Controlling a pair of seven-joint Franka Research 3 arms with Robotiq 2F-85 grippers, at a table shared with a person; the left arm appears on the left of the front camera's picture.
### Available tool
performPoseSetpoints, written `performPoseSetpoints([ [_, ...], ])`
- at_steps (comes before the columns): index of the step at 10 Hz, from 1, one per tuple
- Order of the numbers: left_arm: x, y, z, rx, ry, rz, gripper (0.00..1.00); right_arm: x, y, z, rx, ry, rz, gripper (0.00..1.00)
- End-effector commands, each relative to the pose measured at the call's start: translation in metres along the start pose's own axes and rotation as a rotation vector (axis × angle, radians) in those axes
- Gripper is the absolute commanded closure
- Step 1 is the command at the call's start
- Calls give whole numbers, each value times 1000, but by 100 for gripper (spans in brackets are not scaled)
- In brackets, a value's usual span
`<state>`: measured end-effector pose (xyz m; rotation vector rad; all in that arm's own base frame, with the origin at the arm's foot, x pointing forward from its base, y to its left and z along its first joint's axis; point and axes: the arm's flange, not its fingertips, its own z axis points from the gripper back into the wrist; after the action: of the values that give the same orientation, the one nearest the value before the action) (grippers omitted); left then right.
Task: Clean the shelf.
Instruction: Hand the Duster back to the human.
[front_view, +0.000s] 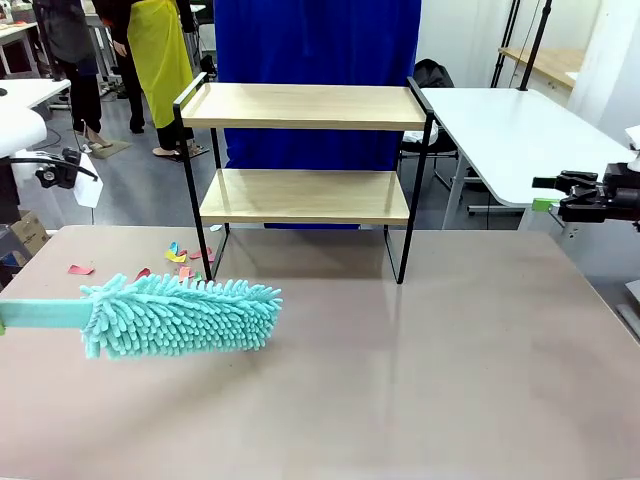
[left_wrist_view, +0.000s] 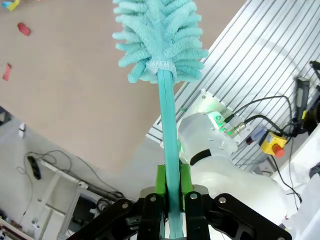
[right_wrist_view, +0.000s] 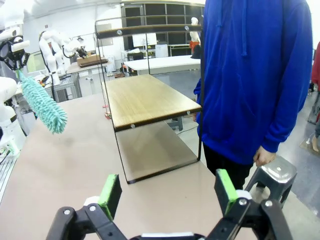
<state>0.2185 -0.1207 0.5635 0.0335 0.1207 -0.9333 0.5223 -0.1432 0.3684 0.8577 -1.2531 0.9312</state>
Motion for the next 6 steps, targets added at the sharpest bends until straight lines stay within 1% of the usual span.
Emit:
performPoseSetpoints([
  [1,16,5,11,25,-36,-51,87,60,25,-17,39,15,-1,0],
  [3,37,15,1,-16,-153,-153,87,100,60,-44,81,81,-35,0],
  [6,76,27,-19,-67,-400,-269,87,119,117,-90,207,165,-150,0],
])
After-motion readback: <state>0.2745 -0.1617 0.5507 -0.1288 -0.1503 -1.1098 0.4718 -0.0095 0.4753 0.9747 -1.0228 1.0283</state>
